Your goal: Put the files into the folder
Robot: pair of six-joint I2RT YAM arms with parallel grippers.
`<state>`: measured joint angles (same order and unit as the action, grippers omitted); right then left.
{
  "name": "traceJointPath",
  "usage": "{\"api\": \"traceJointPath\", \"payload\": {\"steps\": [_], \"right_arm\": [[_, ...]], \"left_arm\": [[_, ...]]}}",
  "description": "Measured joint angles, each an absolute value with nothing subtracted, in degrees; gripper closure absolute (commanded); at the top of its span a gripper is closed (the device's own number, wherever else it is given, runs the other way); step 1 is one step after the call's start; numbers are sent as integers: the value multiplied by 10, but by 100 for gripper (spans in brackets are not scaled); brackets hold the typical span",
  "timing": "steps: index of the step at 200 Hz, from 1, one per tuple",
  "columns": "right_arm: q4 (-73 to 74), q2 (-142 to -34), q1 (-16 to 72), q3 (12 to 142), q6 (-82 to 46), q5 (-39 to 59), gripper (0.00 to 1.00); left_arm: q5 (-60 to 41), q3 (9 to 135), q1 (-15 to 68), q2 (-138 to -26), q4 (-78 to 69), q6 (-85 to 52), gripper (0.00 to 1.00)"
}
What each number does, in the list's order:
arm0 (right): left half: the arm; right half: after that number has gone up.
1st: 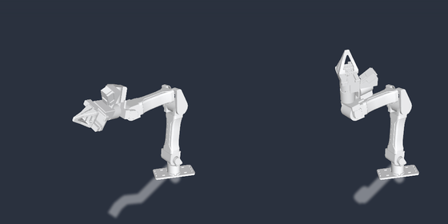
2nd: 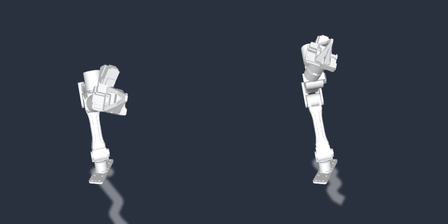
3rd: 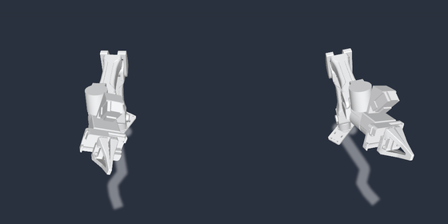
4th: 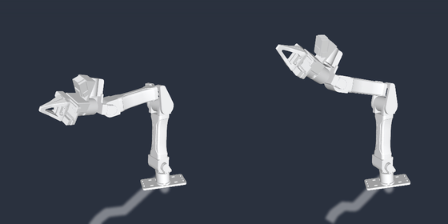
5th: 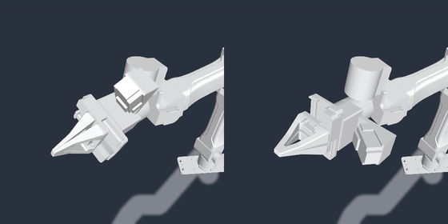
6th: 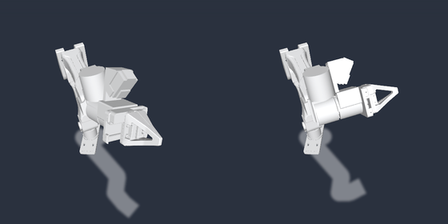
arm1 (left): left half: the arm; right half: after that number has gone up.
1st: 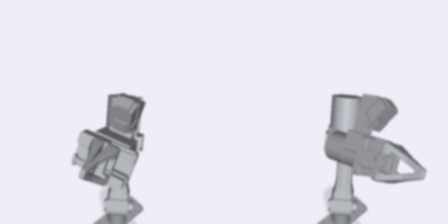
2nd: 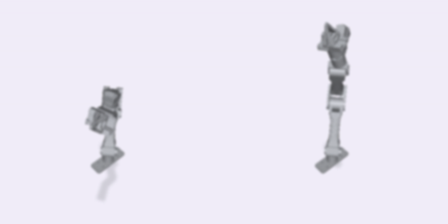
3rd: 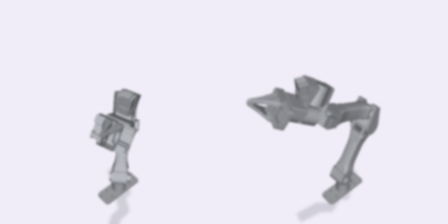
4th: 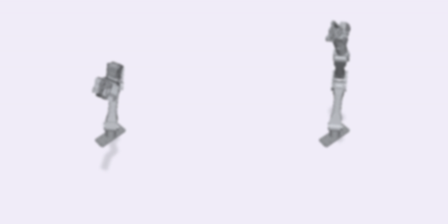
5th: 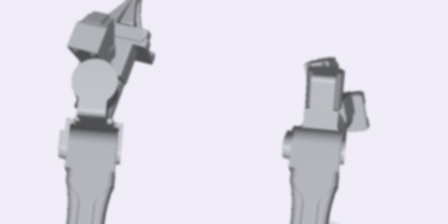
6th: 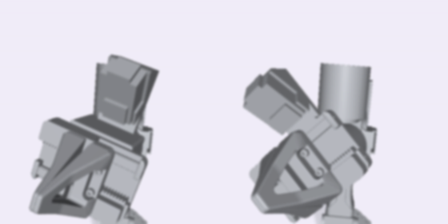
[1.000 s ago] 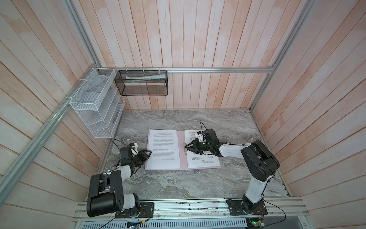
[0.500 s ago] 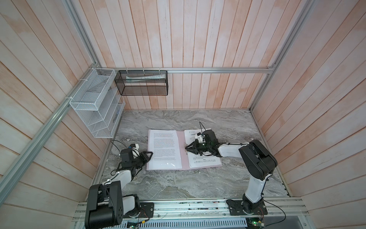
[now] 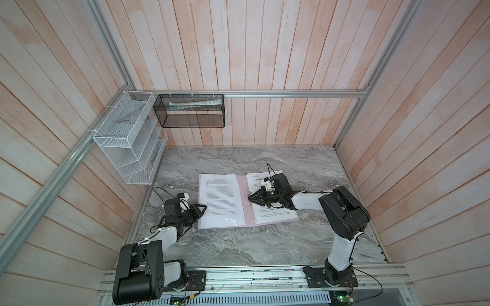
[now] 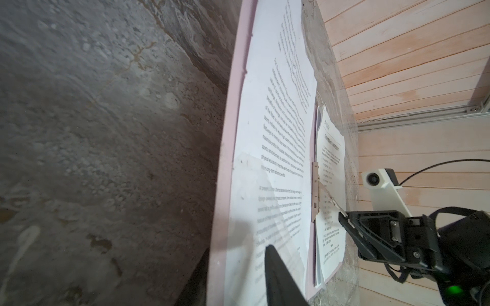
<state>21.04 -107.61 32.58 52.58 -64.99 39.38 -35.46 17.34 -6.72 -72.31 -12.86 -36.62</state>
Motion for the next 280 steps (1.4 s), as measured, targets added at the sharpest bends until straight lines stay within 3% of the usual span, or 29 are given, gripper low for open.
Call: {"api": "traceJointPath", "payload": {"steps": [280], "right_arm": [[243, -1089, 312, 507, -661, 419, 91]], "left_arm": [[-345, 177, -67, -739, -129, -362, 68]]}}
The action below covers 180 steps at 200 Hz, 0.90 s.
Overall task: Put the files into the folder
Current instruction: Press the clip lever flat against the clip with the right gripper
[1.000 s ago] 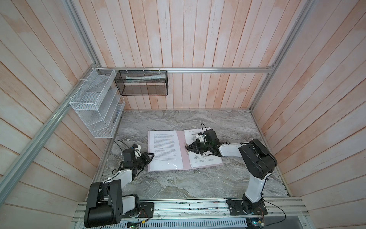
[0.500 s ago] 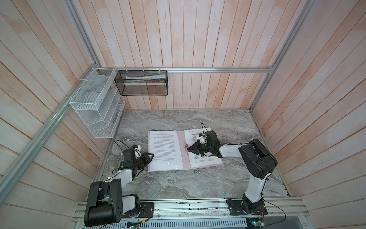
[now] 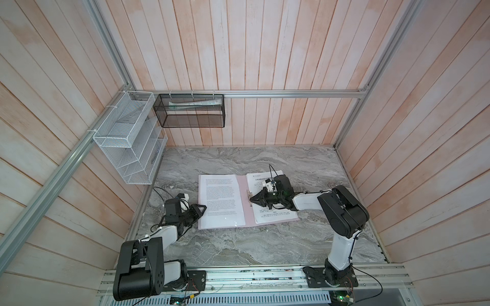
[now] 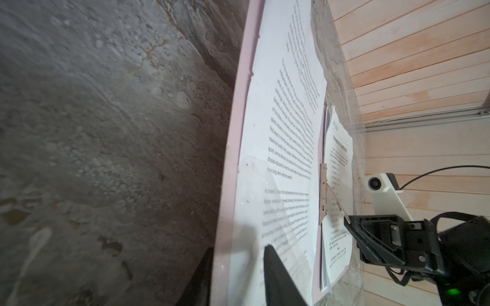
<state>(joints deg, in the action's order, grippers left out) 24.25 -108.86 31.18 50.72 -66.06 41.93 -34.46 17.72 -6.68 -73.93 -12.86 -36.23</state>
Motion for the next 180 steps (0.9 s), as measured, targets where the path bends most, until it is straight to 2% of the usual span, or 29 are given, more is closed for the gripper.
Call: {"api": "traceJointPath", "payload": {"steps": [70, 100, 125, 180], "right_arm": [[244, -1096, 312, 512, -660, 426, 94], [243, -1097, 312, 512, -658, 427, 94], [221, -1097, 312, 518, -633, 424, 95], [188, -1097, 311, 524, -582, 415, 96]], "left_arm": [[-345, 177, -67, -740, -129, -362, 69], [-345, 178, -67, -745, -129, -362, 76], [-345, 180, -67, -752, -130, -363, 86], [-347, 182, -67, -757, -133, -362, 87]]}}
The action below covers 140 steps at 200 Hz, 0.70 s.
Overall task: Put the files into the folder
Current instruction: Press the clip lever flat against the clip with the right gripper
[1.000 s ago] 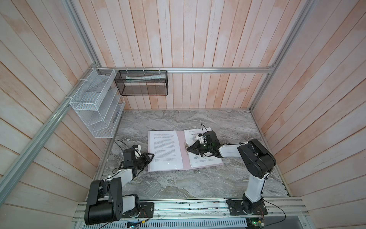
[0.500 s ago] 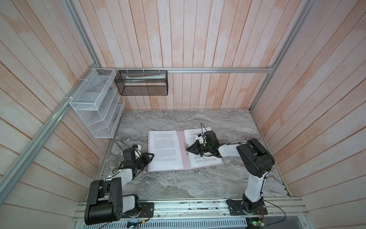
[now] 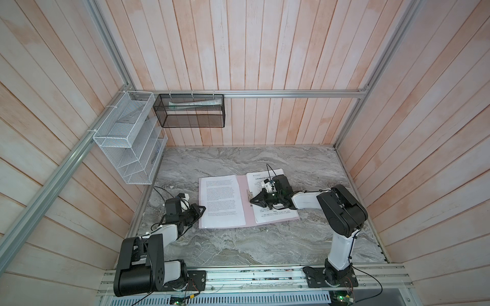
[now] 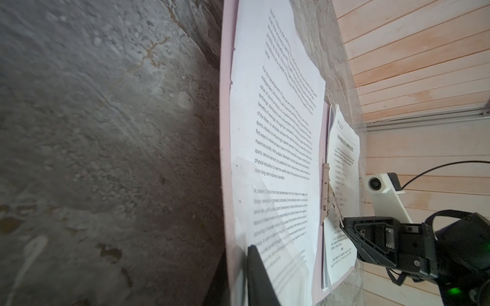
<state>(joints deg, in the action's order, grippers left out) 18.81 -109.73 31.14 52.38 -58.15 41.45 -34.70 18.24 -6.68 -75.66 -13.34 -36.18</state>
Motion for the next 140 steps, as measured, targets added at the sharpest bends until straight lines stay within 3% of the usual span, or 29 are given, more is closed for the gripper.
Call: {"api": "traceJointPath", "payload": {"steps": [140], "right_arm": [[181, -1117, 302, 514, -525, 404, 98]], "left_arm": [[-357, 182, -65, -756, -138, -362, 89]]}}
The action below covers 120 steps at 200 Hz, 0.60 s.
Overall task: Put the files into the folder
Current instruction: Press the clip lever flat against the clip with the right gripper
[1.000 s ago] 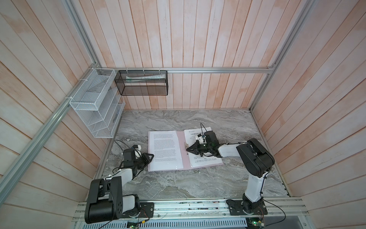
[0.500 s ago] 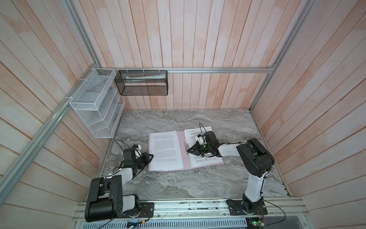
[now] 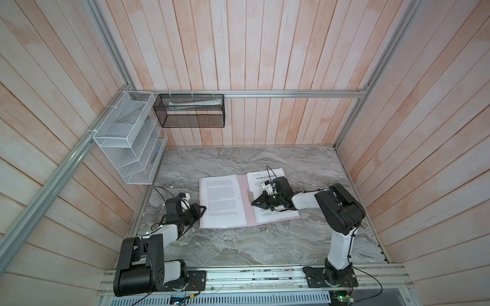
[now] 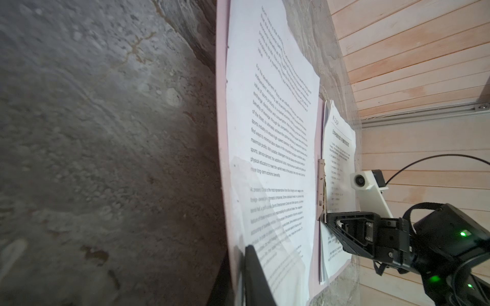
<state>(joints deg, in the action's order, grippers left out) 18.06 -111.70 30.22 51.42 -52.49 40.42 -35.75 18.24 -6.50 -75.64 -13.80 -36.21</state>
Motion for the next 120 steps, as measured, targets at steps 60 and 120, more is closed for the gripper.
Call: {"api": "traceJointPath", "payload": {"steps": [60, 120], "right_arm": [[168, -1124, 303, 519, -503, 394, 100], [172, -1144, 312, 542, -494, 395, 100]], "left_arm": [[-359, 182, -63, -756, -140, -362, 90], [-351, 183, -63, -756, -142, -362, 90]]}}
